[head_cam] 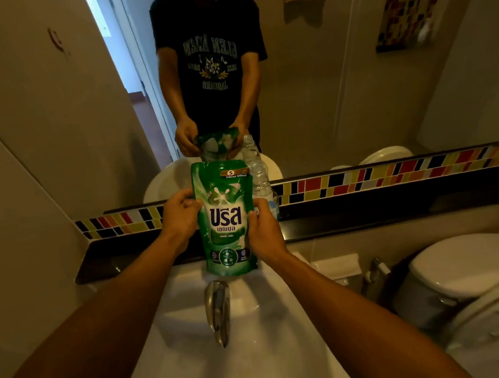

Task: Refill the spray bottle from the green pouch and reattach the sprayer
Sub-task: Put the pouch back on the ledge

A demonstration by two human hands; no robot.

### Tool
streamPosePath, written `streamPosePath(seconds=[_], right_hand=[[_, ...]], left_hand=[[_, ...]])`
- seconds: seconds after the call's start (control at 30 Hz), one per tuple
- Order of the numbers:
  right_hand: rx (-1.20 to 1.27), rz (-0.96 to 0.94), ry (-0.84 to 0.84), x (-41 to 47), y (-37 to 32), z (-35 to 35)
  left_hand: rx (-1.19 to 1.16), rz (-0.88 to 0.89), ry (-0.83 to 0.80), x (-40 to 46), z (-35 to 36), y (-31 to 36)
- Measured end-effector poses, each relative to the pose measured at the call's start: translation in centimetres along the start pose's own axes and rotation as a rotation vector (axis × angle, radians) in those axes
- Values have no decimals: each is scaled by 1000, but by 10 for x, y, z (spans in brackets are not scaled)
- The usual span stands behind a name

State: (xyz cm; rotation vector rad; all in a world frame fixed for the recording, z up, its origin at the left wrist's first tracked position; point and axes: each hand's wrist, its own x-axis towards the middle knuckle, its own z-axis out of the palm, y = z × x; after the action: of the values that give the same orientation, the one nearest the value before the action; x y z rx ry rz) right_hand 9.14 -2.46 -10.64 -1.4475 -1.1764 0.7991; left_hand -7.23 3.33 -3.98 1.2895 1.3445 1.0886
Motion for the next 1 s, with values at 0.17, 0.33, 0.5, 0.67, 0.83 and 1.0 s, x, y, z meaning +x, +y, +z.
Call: streamPosePath(seconds=[0.17,0.33,0.5,0.67,0.83,1.0], right_hand=[[-140,-56,-39,6,-6,4],[-114,-108,-55,10,-23,26],[0,-56,-122,18,-43,71],[103,61,-207,23,-58,129],[186,127,-304,29,-67,187],[210,174,-368,45,-70,235]], left_hand=[[-224,-73,56,-10,-12,-12],[-259,-62,90,-16,-42,-14],[-272,7,192,-25,-82,-14],[-203,62,273,-30,-131,-25],[-129,66,418,-21,-176,-35],[-95,55,512,1,-210,-51]])
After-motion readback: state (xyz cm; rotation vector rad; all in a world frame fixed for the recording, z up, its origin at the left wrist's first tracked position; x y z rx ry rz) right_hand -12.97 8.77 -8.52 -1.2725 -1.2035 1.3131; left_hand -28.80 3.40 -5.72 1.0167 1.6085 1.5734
